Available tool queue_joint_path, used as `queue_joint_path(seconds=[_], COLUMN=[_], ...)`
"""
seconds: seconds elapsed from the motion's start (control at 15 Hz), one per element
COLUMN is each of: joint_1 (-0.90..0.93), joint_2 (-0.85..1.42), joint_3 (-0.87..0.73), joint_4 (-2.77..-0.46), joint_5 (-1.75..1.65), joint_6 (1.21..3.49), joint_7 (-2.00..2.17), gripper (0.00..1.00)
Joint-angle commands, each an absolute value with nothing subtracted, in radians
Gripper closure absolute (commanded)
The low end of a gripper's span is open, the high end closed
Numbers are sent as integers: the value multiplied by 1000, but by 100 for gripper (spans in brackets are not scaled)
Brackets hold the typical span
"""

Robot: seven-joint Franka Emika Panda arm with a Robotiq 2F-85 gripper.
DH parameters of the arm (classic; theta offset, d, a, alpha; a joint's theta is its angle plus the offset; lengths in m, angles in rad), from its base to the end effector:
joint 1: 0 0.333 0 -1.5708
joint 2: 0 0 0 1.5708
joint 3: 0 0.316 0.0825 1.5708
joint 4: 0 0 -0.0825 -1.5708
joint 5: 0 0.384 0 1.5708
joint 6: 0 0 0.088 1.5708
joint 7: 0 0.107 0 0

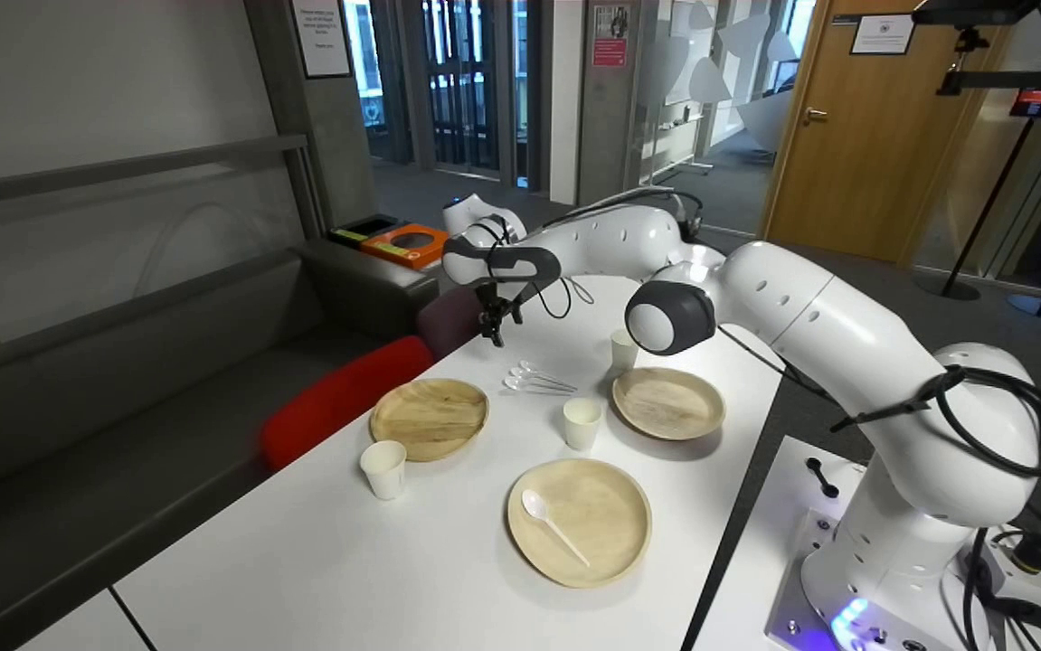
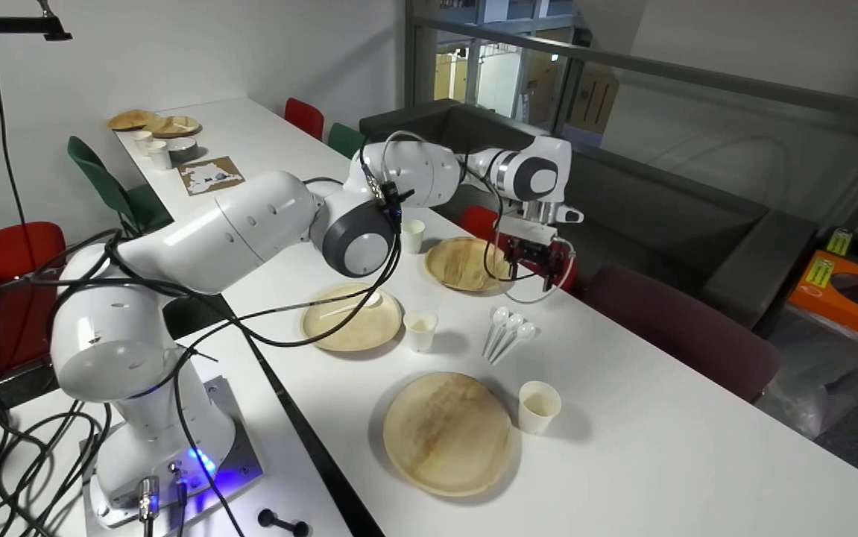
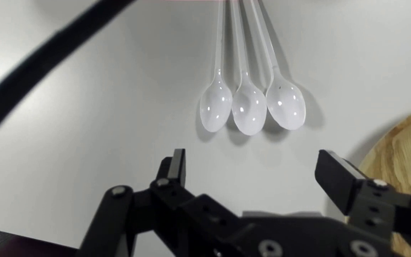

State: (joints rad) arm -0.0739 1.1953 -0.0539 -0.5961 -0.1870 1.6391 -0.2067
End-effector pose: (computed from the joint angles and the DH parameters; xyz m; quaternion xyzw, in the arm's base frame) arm 0.7826 -0.0964 0.2526 0.9879 0.0674 -0.0925 0.1046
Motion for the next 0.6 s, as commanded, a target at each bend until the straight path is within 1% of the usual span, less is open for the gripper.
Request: queue_joint_path(seconds=[0.0,0.53], joint_1=[-88,-55], joint_2=[1095,984], joint_3=[-38,-52], joint_4=[-716,-982], joint_5=[-156,-186], joint_6=[1626,1735], joint_7=[-176,-174], gripper=[0,0])
